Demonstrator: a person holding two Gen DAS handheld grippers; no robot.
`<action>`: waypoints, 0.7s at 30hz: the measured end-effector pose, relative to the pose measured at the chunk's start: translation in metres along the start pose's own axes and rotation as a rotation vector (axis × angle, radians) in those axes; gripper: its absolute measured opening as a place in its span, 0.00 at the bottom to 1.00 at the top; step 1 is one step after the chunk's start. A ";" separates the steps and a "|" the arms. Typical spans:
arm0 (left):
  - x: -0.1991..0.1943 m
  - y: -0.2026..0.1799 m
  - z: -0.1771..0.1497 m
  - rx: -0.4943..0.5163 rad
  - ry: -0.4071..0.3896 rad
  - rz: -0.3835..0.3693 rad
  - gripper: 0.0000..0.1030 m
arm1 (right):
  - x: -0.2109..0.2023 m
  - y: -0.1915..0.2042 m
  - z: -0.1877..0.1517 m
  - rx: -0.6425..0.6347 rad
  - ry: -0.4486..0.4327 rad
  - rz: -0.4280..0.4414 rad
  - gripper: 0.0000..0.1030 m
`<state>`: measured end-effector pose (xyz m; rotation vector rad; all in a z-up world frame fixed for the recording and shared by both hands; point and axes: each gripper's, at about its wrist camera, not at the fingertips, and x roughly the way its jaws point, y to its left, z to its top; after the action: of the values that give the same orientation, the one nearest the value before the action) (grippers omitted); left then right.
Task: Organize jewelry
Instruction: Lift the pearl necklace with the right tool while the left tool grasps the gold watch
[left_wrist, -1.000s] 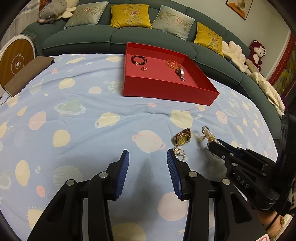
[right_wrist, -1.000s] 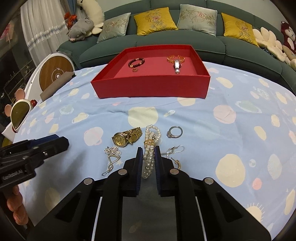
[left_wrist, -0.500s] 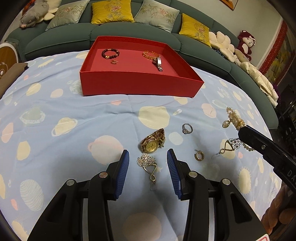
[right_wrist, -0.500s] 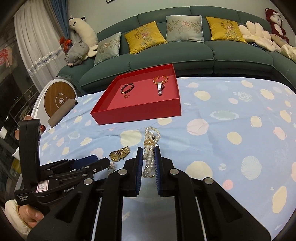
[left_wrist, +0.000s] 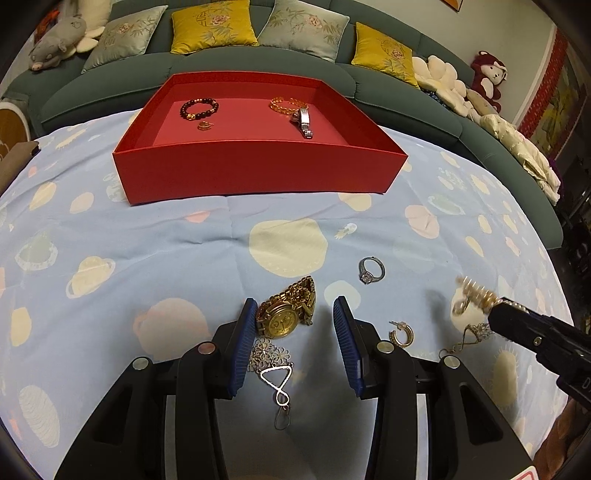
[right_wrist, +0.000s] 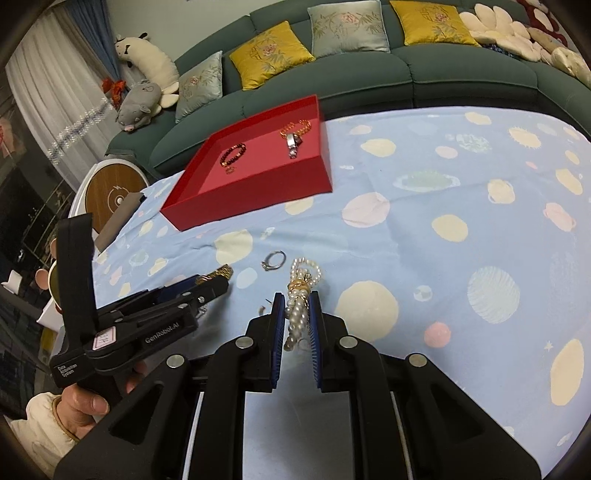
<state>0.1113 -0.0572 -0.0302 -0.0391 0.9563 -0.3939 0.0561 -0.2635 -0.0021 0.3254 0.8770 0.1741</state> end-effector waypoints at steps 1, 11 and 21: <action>0.000 0.000 0.000 0.004 -0.003 0.002 0.39 | 0.001 -0.003 -0.002 0.004 0.005 -0.010 0.13; 0.004 -0.010 0.002 0.037 0.000 0.007 0.20 | -0.011 -0.011 -0.006 -0.053 -0.038 -0.118 0.22; -0.014 -0.012 0.007 0.007 -0.021 -0.002 0.20 | 0.007 -0.001 -0.020 -0.148 0.026 -0.127 0.28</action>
<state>0.1055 -0.0646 -0.0128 -0.0378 0.9344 -0.3982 0.0448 -0.2586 -0.0197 0.1289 0.9024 0.1252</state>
